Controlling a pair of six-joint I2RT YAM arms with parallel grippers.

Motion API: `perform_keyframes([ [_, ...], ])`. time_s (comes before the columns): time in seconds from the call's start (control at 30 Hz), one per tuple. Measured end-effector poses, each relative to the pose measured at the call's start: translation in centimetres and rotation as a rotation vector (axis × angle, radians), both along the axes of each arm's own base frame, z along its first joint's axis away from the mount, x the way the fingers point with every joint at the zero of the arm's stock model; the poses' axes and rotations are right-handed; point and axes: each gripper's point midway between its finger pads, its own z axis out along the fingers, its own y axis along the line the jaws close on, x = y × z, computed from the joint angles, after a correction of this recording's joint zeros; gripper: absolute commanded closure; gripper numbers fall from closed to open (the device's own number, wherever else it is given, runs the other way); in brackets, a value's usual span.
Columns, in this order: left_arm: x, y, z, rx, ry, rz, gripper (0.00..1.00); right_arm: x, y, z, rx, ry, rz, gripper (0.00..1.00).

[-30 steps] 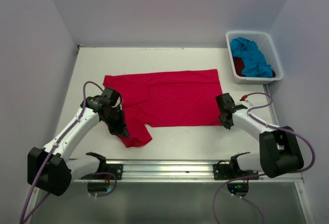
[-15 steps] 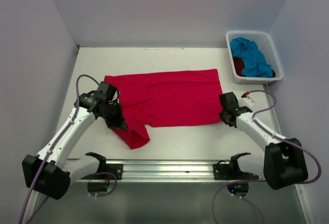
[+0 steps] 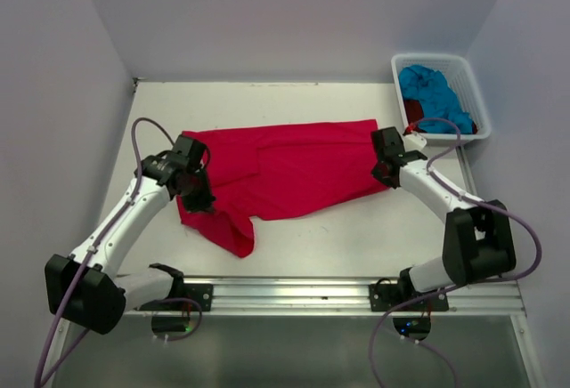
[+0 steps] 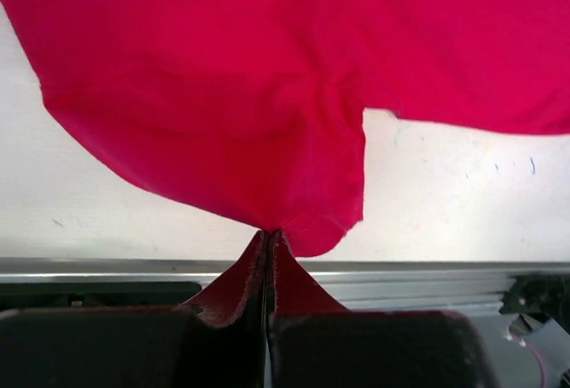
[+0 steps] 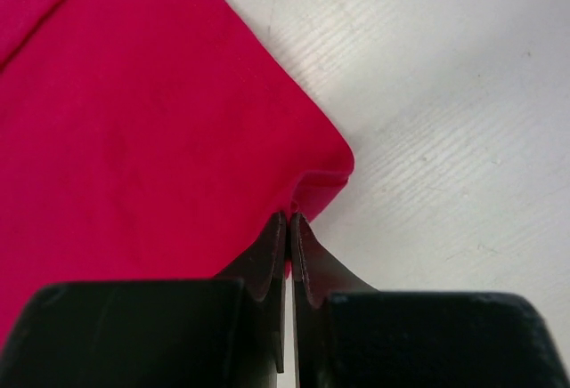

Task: Fold and stack the t-shirts
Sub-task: Fold the other side of the tshirt into a rectangle

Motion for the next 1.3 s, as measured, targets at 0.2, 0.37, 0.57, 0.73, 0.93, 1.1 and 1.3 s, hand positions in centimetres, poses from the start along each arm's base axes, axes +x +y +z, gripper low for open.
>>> perform_keyframes([
  [0.2, 2.7, 1.9, -0.7, 0.074, -0.018, 0.053, 1.00, 1.9, 0.2, 0.3, -0.022, 0.014, 0.026, 1.00],
  [0.37, 5.9, 4.7, 0.9, 0.097, -0.095, 0.138, 1.00, 3.6, 0.1, 1.2, -0.041, 0.009, 0.036, 1.00],
  [0.57, 9.3, 6.1, 2.7, 0.128, -0.160, 0.157, 1.00, 5.9, 0.0, 2.0, -0.058, 0.004, 0.046, 1.00],
  [0.73, 11.9, 6.2, 3.3, 0.129, -0.188, 0.154, 1.00, 7.0, -0.3, 1.4, -0.073, 0.028, 0.050, 1.00],
  [0.93, 14.1, 6.4, 2.9, 0.138, -0.180, 0.148, 1.00, 8.2, -0.4, 0.8, -0.088, 0.051, 0.055, 1.00],
  [1.1, 16.4, 6.8, 3.5, 0.143, -0.200, 0.148, 1.00, 8.8, -0.7, 0.5, -0.096, 0.060, 0.054, 1.00],
  [1.3, 19.6, 6.8, 5.3, 0.148, -0.260, 0.135, 1.00, 9.8, -1.2, 1.1, -0.101, 0.050, 0.043, 1.00],
])
